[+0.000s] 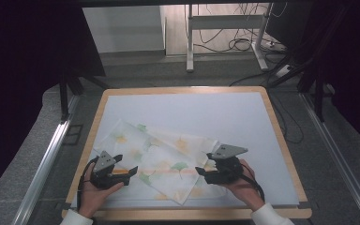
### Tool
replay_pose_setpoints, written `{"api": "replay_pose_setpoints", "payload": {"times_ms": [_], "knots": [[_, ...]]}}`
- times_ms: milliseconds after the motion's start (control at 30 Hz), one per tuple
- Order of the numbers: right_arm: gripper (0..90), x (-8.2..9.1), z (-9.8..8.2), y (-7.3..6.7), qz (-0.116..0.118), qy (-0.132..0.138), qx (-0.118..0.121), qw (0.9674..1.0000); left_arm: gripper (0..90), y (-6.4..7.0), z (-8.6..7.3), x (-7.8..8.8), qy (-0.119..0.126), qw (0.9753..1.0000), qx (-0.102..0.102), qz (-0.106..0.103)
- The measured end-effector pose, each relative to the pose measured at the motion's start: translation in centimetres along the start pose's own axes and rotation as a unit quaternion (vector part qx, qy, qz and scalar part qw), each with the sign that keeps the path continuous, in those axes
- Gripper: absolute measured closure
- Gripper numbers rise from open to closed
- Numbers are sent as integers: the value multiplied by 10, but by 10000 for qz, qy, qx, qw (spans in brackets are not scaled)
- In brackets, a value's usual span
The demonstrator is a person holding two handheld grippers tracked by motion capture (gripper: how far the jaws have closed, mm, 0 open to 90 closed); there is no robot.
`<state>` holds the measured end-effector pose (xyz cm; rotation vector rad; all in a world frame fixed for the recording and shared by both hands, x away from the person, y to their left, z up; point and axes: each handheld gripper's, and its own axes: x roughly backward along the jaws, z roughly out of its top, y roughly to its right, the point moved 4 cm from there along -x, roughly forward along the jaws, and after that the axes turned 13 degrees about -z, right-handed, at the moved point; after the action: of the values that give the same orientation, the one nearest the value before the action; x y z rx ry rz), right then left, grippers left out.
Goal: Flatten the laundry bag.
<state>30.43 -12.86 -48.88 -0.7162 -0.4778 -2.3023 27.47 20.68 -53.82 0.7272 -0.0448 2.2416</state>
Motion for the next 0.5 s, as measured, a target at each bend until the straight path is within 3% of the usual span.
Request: {"api": "replay_pose_setpoints", "payload": {"times_ms": [200, 500], "knots": [[339, -20, 16, -29, 316, -88, 248, 9992, 224, 0, 0, -1, -14, 10000, 6, -7], [340, -44, 22, -66, 660, -332, 530, 9959, 223, -1, -1, -3, -49, 10000, -2, 1]]}}
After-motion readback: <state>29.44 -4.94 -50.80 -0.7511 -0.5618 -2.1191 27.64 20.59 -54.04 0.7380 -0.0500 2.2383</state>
